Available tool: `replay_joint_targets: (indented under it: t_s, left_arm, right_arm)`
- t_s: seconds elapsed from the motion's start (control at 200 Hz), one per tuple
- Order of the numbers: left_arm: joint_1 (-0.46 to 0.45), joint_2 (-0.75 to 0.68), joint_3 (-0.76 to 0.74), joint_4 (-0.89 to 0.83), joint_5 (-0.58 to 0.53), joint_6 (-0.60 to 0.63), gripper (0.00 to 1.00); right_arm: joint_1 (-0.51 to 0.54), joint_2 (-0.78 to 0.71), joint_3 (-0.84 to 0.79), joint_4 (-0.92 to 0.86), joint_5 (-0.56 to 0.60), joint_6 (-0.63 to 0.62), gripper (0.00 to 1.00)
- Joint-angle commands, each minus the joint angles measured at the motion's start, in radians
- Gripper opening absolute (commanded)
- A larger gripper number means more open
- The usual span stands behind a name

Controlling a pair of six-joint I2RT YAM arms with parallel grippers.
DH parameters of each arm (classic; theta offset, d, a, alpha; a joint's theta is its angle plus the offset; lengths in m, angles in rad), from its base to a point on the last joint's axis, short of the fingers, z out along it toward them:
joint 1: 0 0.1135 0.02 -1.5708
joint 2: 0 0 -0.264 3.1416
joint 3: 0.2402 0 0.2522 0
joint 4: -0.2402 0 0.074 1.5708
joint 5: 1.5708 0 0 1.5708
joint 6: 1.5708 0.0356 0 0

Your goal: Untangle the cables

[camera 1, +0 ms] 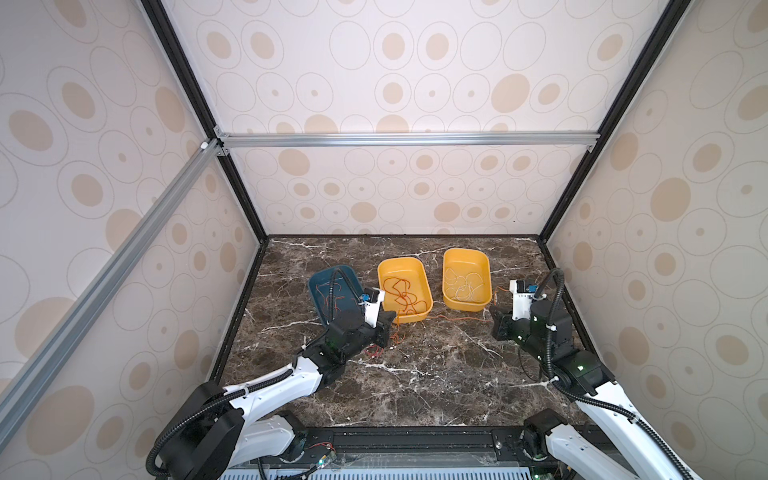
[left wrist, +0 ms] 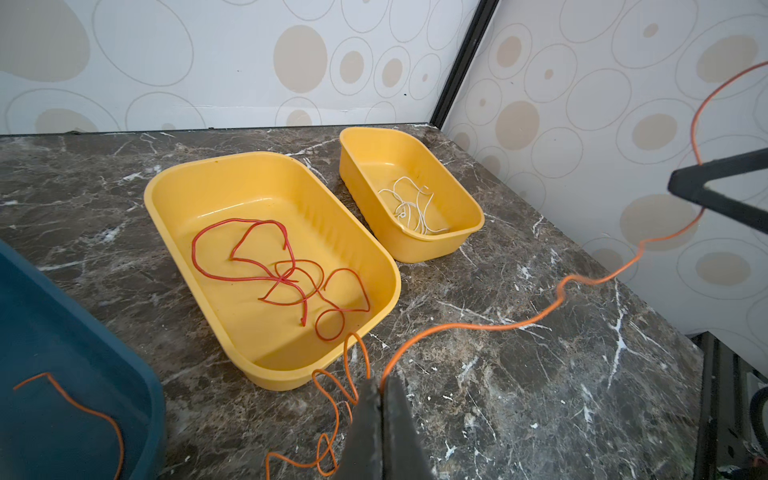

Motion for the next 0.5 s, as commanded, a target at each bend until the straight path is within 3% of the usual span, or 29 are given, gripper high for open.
replay_joint_targets:
  t_s: [0.0, 0.165, 0.49]
  left_arm:
    - [0.014, -0.02, 0.011, -0.029, -0.02, 0.004, 0.0]
    - [0.026, -0.039, 0.061, -0.07, -0.021, 0.007, 0.0]
    - [0.028, -0.088, 0.294, -0.256, -0.054, 0.071, 0.0]
  right_arm:
    - [-0.009, 0.021, 0.047, 0.06, -0.097, 0.019, 0.0]
    - [-0.011, 0.083, 0.113, 0.109, -0.258, 0.037, 0.0]
    - [-0.011, 0.172, 0.225, 0.19, -0.381, 0.078, 0.0]
